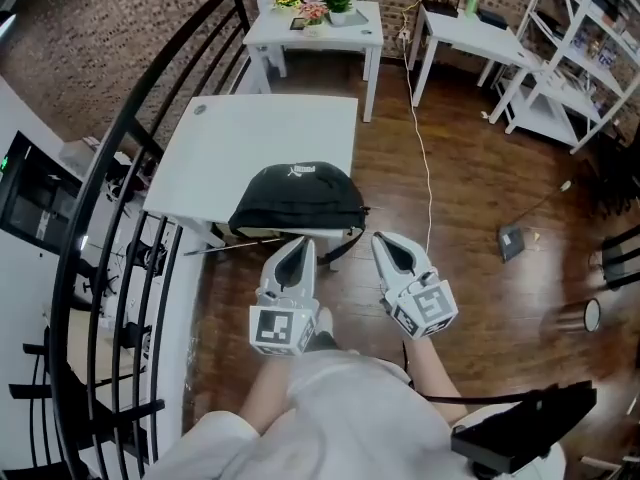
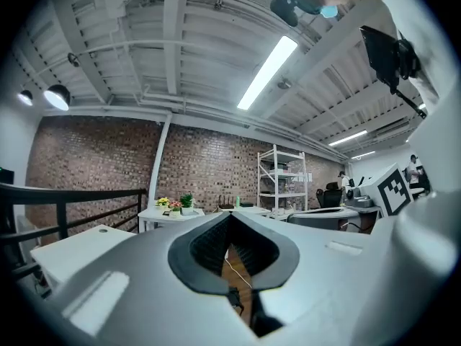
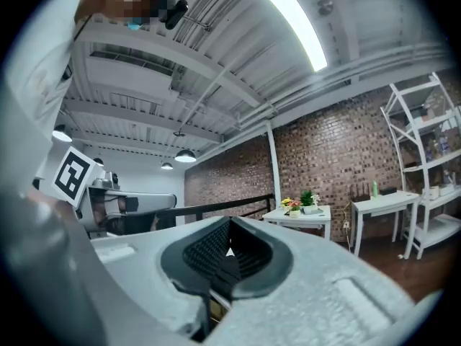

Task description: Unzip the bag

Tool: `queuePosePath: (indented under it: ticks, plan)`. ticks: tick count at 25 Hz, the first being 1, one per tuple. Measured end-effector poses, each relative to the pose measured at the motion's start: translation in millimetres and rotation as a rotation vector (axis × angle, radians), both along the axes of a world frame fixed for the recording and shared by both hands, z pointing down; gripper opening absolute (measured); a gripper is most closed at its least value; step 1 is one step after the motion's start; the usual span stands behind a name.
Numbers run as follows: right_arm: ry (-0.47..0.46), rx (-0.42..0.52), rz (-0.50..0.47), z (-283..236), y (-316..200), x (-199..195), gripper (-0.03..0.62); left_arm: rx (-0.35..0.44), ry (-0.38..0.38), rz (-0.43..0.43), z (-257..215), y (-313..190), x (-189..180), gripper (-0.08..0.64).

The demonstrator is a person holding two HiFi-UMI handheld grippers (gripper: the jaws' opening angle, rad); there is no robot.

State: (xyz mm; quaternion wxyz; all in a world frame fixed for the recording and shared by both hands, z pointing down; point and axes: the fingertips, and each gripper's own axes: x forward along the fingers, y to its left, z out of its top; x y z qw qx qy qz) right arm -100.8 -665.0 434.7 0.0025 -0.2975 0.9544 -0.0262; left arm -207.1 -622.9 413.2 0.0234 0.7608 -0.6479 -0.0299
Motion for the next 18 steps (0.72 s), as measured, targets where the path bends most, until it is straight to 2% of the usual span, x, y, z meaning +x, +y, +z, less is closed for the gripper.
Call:
queuePosePath:
  ticks: [5, 11, 16, 17, 18]
  plan:
    - [0.070, -0.035, 0.094, 33, -46, -5, -0.009, -0.031, 0.001, 0.086, 21, -45, -8, 0.017]
    - [0.230, -0.202, 0.157, 130, -75, 10, -0.009, -0.136, 0.004, 0.141, 78, -81, 0, 0.017]
    - [0.388, -0.267, 0.102, 213, -97, 5, -0.009, -0.270, 0.047, 0.142, 129, -104, -4, 0.017]
    - [0.422, -0.276, 0.076, 230, -100, 1, 0.011, -0.292, 0.052, 0.140, 141, -107, -5, 0.017]
    - [0.456, -0.290, 0.050, 248, -102, -3, 0.070, -0.314, 0.054, 0.138, 153, -110, -7, 0.017]
